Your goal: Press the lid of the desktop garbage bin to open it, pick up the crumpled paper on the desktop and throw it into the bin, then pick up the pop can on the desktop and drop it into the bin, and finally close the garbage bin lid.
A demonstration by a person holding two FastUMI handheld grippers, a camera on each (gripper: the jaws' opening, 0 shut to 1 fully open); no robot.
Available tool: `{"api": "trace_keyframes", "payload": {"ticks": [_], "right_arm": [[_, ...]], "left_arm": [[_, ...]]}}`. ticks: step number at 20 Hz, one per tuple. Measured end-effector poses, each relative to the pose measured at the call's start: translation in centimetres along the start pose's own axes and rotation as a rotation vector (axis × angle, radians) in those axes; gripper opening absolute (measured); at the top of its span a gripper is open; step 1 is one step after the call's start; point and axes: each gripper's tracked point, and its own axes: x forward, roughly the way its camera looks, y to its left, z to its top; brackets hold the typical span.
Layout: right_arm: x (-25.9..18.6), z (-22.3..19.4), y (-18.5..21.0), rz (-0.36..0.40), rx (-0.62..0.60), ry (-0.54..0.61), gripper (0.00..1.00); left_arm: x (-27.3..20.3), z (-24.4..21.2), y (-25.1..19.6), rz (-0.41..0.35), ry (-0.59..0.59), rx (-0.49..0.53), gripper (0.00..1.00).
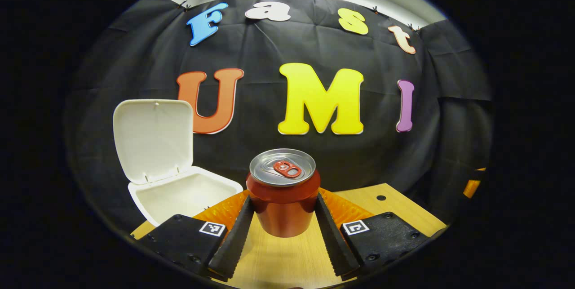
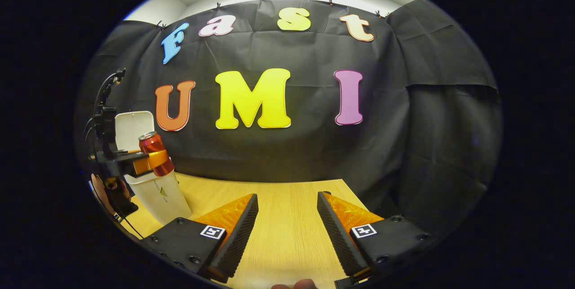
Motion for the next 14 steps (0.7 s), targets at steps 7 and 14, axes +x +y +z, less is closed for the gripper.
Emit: {"api": "trace_keyframes", "payload": {"ticks": [7,14], "right_arm": [[0.3,0.2,0.9,0.003,0.037,0.003,0.84],[0.9,0.6,2.1,0.018,0.029,0.012,0.86]], "left_arm": [[1.8,4.3,8.5,0.14,-0.016,0.012,0.79],[4.7,1.0,14.6,0.211,0.071,0.022,0.8]]}}
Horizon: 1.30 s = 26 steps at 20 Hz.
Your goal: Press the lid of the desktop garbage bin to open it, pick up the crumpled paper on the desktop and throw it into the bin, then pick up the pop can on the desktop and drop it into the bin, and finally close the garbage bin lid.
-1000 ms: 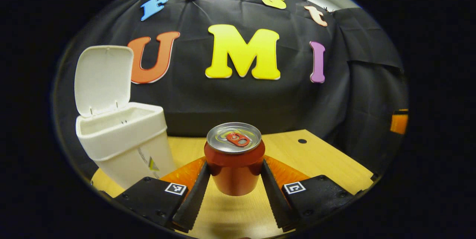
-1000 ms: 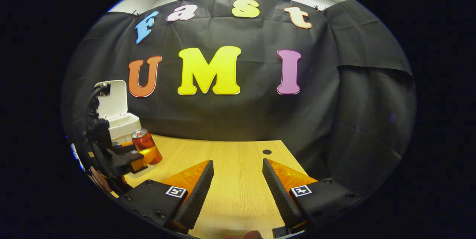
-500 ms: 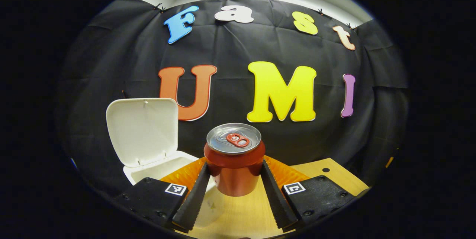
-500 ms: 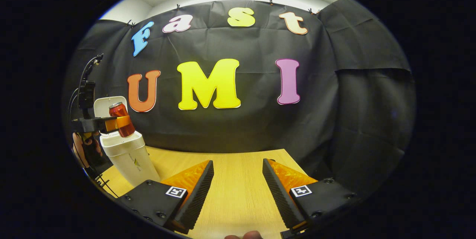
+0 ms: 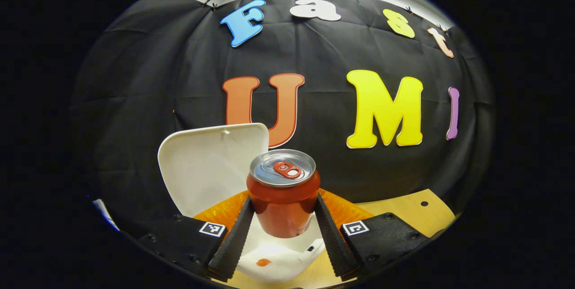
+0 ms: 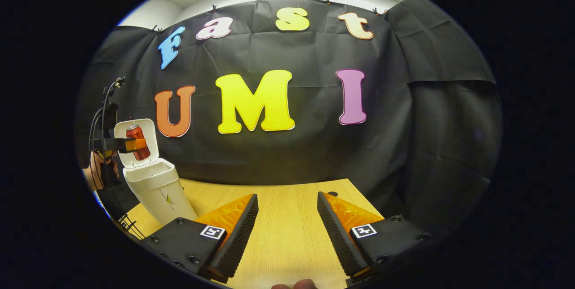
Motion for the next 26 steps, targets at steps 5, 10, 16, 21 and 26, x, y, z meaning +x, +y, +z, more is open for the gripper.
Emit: {"api": "trace_keyframes", "payload": {"ticks": [5,10,16,21,26], "right_arm": [[0.1,-0.5,1.9,0.032,-0.02,0.021,0.85],[0.5,-1.0,3.2,0.052,-0.02,0.041,0.86],[1.0,-0.9,3.6,0.059,-0.021,0.04,0.86],[1.6,-1.3,3.8,0.06,-0.02,0.044,0.86],[1.8,-1.7,4.2,0.071,-0.018,0.048,0.86]], "left_arm": [[1.9,-4.9,1.5,0.013,0.168,-0.022,0.8],[2.1,-5.8,1.4,0.008,0.213,-0.028,0.81],[2.5,-6.1,1.5,0.015,0.224,-0.027,0.86],[2.3,-6.3,1.8,0.019,0.229,-0.029,0.86],[1.1,-4.4,1.6,0.054,0.17,-0.03,0.87]]}}
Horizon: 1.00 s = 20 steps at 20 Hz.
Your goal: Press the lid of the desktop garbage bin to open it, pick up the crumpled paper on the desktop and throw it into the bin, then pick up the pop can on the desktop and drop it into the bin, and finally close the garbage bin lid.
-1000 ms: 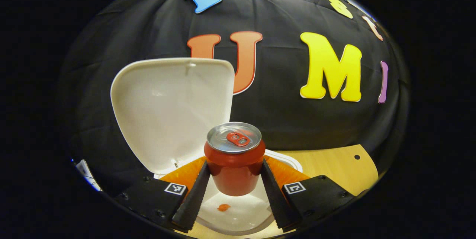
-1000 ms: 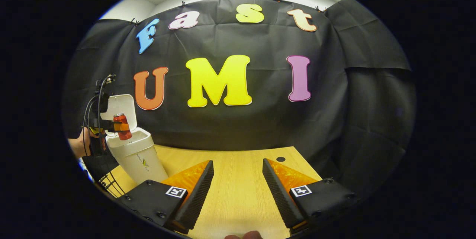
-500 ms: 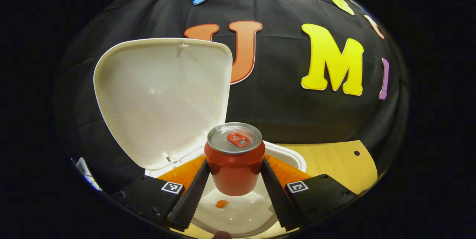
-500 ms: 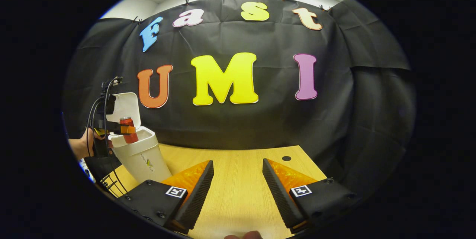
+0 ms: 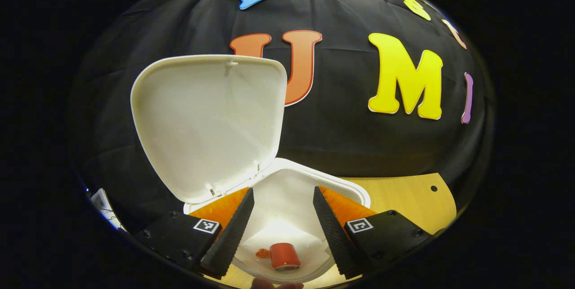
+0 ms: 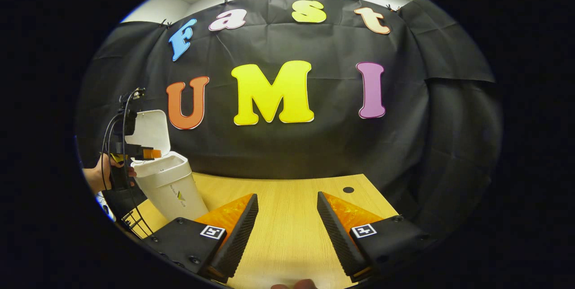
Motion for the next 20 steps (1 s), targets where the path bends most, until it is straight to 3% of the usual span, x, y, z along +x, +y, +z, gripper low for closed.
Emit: {"api": "trace_keyframes", "payload": {"ticks": [2,6,9,16,20], "right_arm": [[-0.1,-0.3,0.2,0.007,0.009,0.004,0.86],[0.0,-0.5,0.6,0.028,0.018,0.009,0.86],[0.0,-0.2,0.2,0.039,0.018,-0.003,0.86],[1.8,0.5,-0.8,0.065,0.055,0.003,0.86],[2.6,1.7,-1.8,0.059,0.052,-0.012,0.86]], "left_arm": [[-1.5,1.9,-0.6,0.016,-0.067,0.004,0.95],[-3.6,5.1,-2.6,0.026,-0.167,0.048,0.96],[-4.9,7.5,-3.3,0.059,-0.214,0.013,0.95],[-4.5,17.6,0.2,0.25,-0.336,-0.073,0.95],[-2.3,19.7,3.6,0.37,-0.312,-0.101,0.95]]}}
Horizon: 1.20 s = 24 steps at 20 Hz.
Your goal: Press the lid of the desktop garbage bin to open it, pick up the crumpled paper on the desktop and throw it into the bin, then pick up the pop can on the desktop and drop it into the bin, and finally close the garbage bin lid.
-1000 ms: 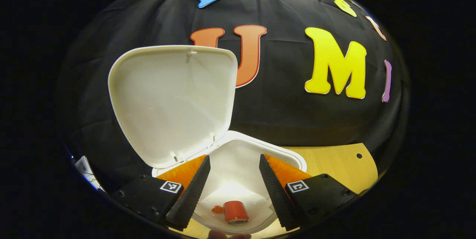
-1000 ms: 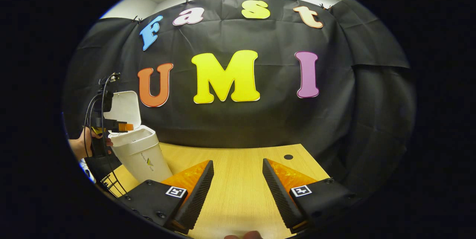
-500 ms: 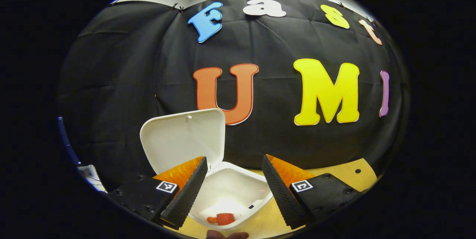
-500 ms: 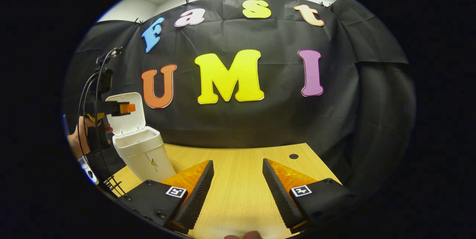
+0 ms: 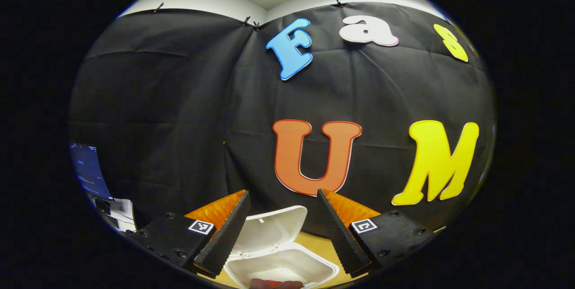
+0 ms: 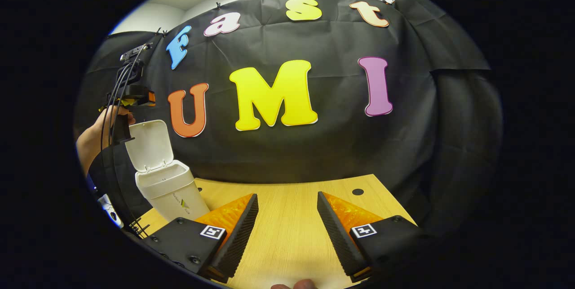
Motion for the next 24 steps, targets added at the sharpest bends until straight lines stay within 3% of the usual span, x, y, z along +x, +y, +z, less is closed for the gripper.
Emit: {"api": "trace_keyframes", "payload": {"ticks": [7,10,11,12,15,19,24], "right_arm": [[0.7,1.5,-1.3,-0.017,0.007,-0.014,0.86],[0.9,1.6,-1.7,-0.021,0.007,-0.014,0.86],[0.7,1.5,-1.8,-0.021,0.009,-0.011,0.86],[0.7,1.4,-1.8,-0.019,0.011,-0.009,0.86],[0.7,0.7,-1.8,-0.011,0.013,0.004,0.86],[0.7,0.0,-1.1,0.01,0.002,0.008,0.86],[0.2,0.0,-0.8,0.039,-0.031,-0.009,0.86]], "left_arm": [[6.2,-3.4,2.8,0.127,0.16,-0.013,0.95],[6.1,-5.5,3.2,0.154,0.236,-0.015,0.95],[6.4,-4.9,3.4,0.162,0.222,-0.005,1.0],[6.3,-5.3,3.1,0.157,0.238,-0.01,0.95],[5.5,-6.4,2.7,0.131,0.27,-0.084,0.96],[1.7,-8.2,0.0,0.08,0.287,-0.072,0.98],[-2.8,-15.0,-2.2,0.064,0.39,-0.053,0.98]]}}
